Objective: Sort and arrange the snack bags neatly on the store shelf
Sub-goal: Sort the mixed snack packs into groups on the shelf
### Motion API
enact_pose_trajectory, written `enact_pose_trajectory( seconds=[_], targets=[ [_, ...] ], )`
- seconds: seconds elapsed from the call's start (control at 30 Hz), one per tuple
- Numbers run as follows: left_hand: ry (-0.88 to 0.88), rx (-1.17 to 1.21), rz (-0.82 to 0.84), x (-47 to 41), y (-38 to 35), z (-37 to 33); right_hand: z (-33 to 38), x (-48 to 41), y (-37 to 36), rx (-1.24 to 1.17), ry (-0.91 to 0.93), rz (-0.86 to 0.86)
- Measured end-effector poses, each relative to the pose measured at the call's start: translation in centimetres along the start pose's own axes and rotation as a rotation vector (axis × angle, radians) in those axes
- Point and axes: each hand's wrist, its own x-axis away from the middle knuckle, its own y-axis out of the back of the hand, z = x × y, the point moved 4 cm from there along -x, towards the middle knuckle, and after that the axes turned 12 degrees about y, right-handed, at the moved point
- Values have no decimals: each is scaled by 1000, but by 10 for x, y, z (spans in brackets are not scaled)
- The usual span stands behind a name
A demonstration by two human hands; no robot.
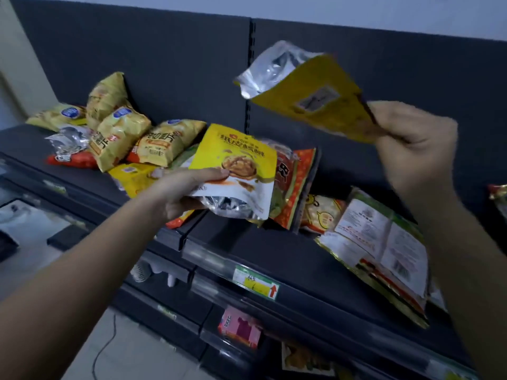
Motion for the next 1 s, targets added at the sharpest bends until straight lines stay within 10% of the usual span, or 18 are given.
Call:
enact_pose_trajectory(
  seconds=[0.17,0.63,0.9,1.0],
  targets=[
    [-83,164,-56,14,39,16,1,4,-92,54,242,250],
    [11,304,-92,62,166,79,47,25,-265,-175,-100,166],
    [139,370,-109,55,251,129,102,48,-333,-1241,-1242,-66],
    [133,479,-221,44,291,141,122,46,-363,-1441,-1243,154]
  ],
)
